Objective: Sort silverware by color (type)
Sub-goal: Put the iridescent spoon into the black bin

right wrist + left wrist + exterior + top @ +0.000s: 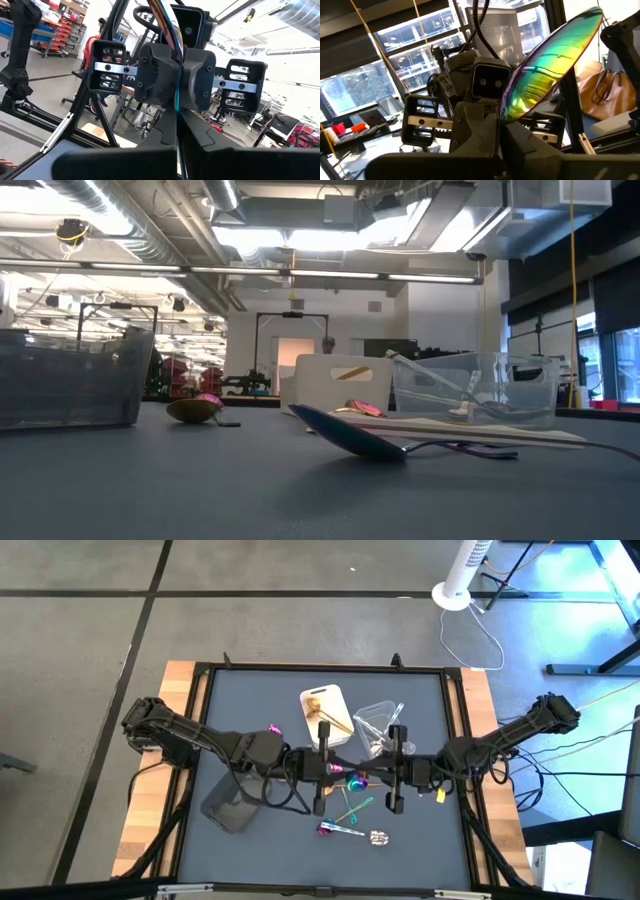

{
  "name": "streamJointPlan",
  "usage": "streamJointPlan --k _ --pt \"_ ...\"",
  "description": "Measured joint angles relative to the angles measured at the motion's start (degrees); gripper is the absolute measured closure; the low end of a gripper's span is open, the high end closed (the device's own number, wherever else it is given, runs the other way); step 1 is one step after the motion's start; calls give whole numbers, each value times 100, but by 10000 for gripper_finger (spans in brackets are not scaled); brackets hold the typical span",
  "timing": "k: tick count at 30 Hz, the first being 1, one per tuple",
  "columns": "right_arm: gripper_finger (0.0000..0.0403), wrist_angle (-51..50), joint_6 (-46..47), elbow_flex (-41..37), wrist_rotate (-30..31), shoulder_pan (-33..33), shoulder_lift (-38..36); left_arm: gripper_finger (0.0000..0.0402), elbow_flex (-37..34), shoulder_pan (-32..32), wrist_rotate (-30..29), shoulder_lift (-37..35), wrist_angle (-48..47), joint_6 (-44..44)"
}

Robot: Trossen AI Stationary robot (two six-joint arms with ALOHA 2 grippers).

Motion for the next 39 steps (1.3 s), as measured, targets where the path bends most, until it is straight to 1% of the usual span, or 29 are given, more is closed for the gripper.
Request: streamJointPlan --k 11,14,17,21,25,28,31,33,36,39 --pt "402 -20 4 0 28 0 0 399 0 0 7 0 -12 -9" --pt "395 -20 17 0 19 0 0 399 0 0 2 0 -10 -111" --pt "372 -22 85 0 18 0 0 400 0 0 4 2 -11 -160" --pt "320 -29 308 0 40 0 0 400 0 0 4 2 -10 -164" --pt "270 -155 325 0 333 0 0 401 0 -4 4 2 -10 -177" --pt "243 -400 493 0 631 4 0 401 0 -7 4 2 -61 -241" --pt "227 -754 819 0 770 4 0 401 0 -4 -9 2 -187 -380" --pt "221 -1038 1061 0 773 4 0 401 0 -7 -121 2 -298 -479" --pt "217 -1567 1443 0 768 4 -1 401 0 -7 -303 2 -531 -596" --pt "216 -2156 1775 2 768 4 -2 401 0 -4 -330 2 -779 -785"
